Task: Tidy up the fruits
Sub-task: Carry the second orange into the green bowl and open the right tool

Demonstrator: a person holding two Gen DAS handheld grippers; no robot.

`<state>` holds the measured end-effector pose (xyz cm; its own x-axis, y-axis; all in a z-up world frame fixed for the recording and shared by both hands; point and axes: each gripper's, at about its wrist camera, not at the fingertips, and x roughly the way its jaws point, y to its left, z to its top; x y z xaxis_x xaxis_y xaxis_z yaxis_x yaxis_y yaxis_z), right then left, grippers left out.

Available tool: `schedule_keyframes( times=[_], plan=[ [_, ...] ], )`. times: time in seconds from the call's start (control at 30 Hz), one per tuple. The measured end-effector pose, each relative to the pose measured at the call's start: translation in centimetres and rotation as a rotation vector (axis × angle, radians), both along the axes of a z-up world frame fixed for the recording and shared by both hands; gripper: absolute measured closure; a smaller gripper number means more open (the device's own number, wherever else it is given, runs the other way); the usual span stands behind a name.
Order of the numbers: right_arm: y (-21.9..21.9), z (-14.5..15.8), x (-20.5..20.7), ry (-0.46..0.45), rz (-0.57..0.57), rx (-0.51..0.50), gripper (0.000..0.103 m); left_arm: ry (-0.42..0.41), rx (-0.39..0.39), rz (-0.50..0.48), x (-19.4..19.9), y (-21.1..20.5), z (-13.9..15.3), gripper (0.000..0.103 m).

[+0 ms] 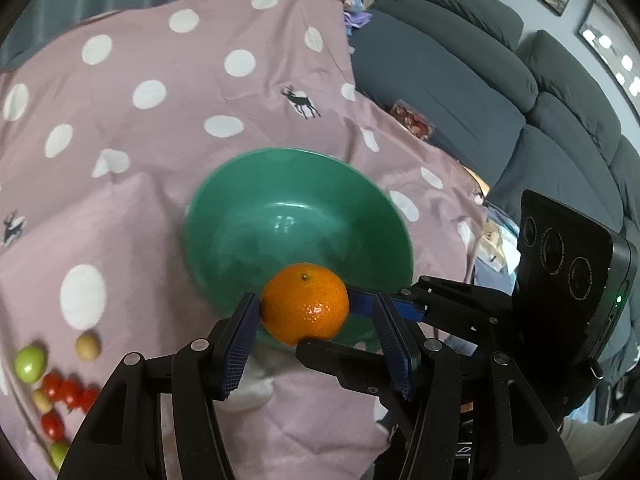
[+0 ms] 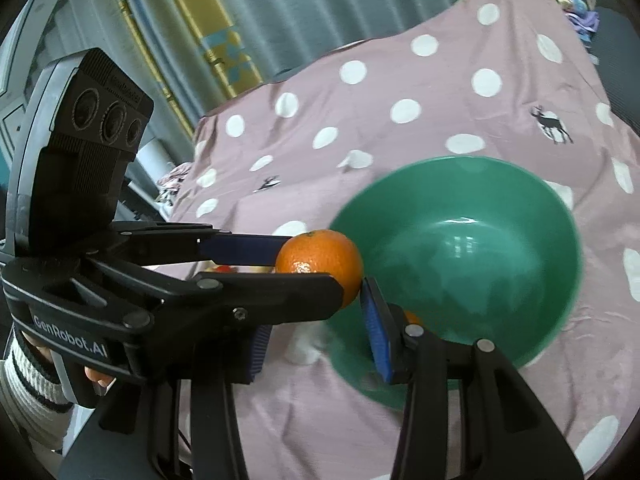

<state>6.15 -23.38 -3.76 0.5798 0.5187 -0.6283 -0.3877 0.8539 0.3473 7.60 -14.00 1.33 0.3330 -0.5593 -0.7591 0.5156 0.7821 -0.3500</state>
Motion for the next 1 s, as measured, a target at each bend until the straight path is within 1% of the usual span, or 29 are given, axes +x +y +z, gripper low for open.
schedule_keyframes(
  times=[0.13, 0.43, 0.53, 0.6, 0.63, 0.7, 0.8, 1.0],
  plan=[
    [-0.7, -0.5, 0.5, 0.016, -0.023, -0.008, 0.059, 0.033, -0.007, -0.012, 0.9, -0.9, -0.8, 0.045],
    [-1.2, -1.6, 1.1, 0.053, -0.04, -0.002, 0.057, 0.078, -0.009, -0.012, 1.7, -1.1, -2.0, 0.045],
    [-1.1, -1.6, 1.0, 0.052, -0.04, -0.009, 0.057, 0.095, -0.027, -0.01, 1.9, -0.9, -2.2, 0.045],
    [-1.2, -1.5, 1.1, 0.052, -0.039, 0.005, 0.057, 0.098, -0.04, -0.009, 1.9, -0.7, -2.1, 0.045],
    [-1.3, -1.4, 1.0, 0.051, -0.044, 0.005, 0.057, 0.095, -0.044, -0.003, 1.8, -0.5, -1.9, 0.045],
    [-1.5, -1.4, 0.9, 0.048, -0.058, -0.012, 0.05, 0.087, -0.04, 0.007, 1.6, -0.1, -1.6, 0.045],
    [-1.8, -1.3, 0.5, 0.048, -0.067, -0.013, 0.047, 0.074, -0.041, 0.027, 1.2, 0.8, -1.2, 0.041],
    [-2.7, -1.0, -0.5, 0.051, -0.095, -0.009, 0.043, 0.056, -0.043, 0.118, -0.1, 4.5, -0.7, 0.036]
  ],
)
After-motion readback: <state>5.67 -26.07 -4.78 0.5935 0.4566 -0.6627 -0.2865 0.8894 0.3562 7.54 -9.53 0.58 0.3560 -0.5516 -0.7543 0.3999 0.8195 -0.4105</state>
